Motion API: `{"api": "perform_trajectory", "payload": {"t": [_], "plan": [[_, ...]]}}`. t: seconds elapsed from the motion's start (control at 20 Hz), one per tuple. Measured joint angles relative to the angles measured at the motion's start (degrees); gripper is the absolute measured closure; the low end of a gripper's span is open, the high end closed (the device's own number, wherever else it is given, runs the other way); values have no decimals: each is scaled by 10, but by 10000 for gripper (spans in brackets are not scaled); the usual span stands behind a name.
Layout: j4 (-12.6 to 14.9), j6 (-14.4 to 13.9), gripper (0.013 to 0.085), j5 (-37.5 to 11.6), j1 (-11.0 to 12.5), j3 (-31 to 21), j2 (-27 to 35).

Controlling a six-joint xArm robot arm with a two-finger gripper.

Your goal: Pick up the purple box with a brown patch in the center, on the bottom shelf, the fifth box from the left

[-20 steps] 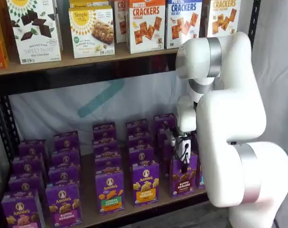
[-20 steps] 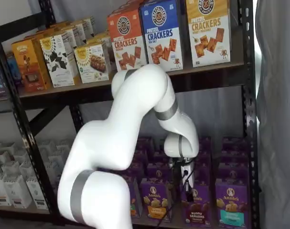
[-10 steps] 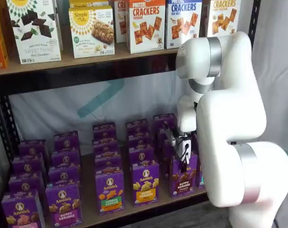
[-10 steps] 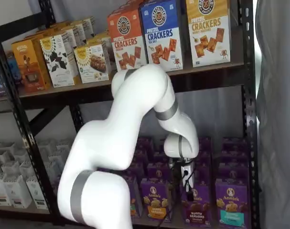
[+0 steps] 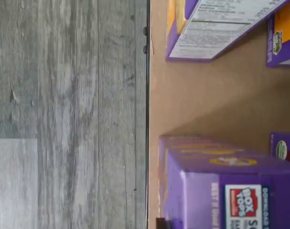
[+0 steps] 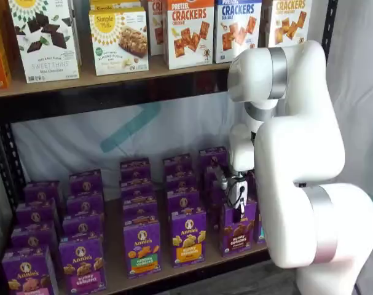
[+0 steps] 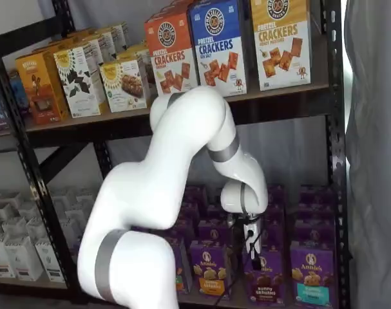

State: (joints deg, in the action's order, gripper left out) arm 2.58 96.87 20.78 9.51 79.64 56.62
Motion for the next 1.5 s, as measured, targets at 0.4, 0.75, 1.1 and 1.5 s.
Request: {"api": "perform_trajectory", "payload": {"t": [0.4,0.75,1.1,1.5], "plan": [[-1,0,730,2,-1,-2,-3],[-20,15,730,0,-3,-20,-17],[9,-16,730,-19,-8,-96,-66],[-5,-19,730,-28,-23,-194,-140]]}}
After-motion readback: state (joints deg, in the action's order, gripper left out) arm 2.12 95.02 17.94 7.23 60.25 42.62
